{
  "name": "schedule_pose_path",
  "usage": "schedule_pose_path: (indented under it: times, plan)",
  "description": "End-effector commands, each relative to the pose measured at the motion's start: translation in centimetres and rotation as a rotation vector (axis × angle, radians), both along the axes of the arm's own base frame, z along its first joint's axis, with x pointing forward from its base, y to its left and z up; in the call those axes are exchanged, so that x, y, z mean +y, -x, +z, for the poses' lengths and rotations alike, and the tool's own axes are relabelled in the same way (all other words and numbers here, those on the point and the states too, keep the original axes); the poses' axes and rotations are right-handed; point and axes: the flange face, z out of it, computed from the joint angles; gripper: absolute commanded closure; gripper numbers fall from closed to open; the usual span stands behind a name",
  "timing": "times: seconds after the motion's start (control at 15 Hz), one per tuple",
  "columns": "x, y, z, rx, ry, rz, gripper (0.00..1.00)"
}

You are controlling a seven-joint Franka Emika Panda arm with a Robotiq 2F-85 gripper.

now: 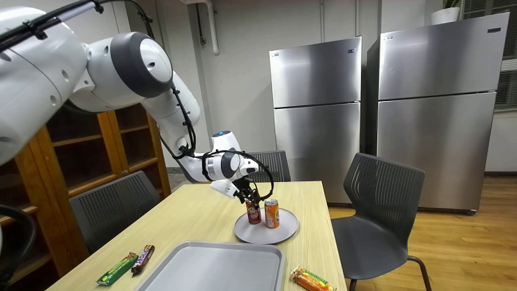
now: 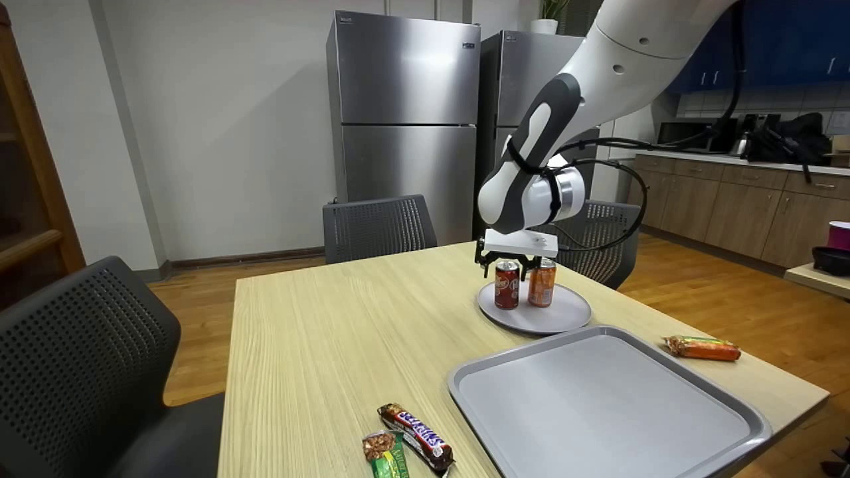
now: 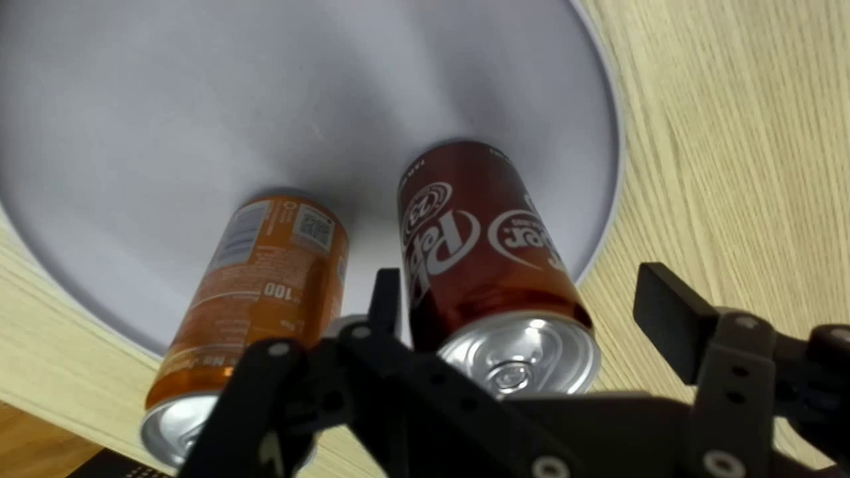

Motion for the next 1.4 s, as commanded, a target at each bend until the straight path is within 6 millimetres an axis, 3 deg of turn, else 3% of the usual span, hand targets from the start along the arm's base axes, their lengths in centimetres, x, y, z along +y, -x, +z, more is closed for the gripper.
schedule_pose_path:
  times: [0.0, 0.13, 0.2, 0.4, 1.0, 1.33]
  plan:
    - [-0.1, -0.6, 0.1, 0.007, -0.013, 0.018, 0.41]
    - [-0.2, -0.6, 0.1, 0.008, -0.013, 0.016, 0.58]
    - [-0.3, -0.6, 0.1, 0.007, -0.014, 0.016, 0.61]
    - [-0.4, -0.5, 0.1, 0.009, -0.016, 0.012, 0.61]
    - [0.2, 0.6, 2.5, 0.003, -0.015, -0.019, 0.61]
    - [0.7, 2.4, 4.1, -0.004, -0.018, -0.025, 0.61]
